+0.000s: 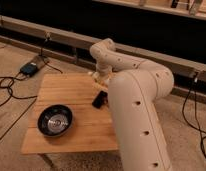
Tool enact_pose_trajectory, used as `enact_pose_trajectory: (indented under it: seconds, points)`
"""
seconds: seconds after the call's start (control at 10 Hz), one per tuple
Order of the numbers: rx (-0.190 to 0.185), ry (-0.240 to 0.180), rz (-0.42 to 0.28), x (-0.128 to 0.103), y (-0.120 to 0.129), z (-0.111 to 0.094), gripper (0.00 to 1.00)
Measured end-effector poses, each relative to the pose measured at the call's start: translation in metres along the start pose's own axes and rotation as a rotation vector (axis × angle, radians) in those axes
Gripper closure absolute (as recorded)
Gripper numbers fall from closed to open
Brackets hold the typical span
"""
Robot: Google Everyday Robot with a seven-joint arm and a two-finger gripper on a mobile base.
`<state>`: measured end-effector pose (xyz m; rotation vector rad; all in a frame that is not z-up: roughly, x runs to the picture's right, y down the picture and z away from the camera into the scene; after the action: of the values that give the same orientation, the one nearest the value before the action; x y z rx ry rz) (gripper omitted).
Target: Place the bottle in the ceramic bowl
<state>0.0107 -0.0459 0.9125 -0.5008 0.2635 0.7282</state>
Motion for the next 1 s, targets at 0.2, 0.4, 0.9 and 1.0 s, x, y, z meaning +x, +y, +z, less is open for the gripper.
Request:
enact_pose_trajectory:
  seconds: [0.2, 0.4, 0.9, 1.0]
  points:
    - [0.001, -0.02, 0.003, -0.002, 0.042, -0.02, 1.0]
    - [-0.004, -0.04, 0.011, -0.005, 0.087, -0.032, 1.0]
    - [-0.034, -0.109, -0.016, -0.027, 0.21, -0.046, 1.0]
    - [-0.046, -0.123, -0.02, -0.034, 0.233, -0.046, 1.0]
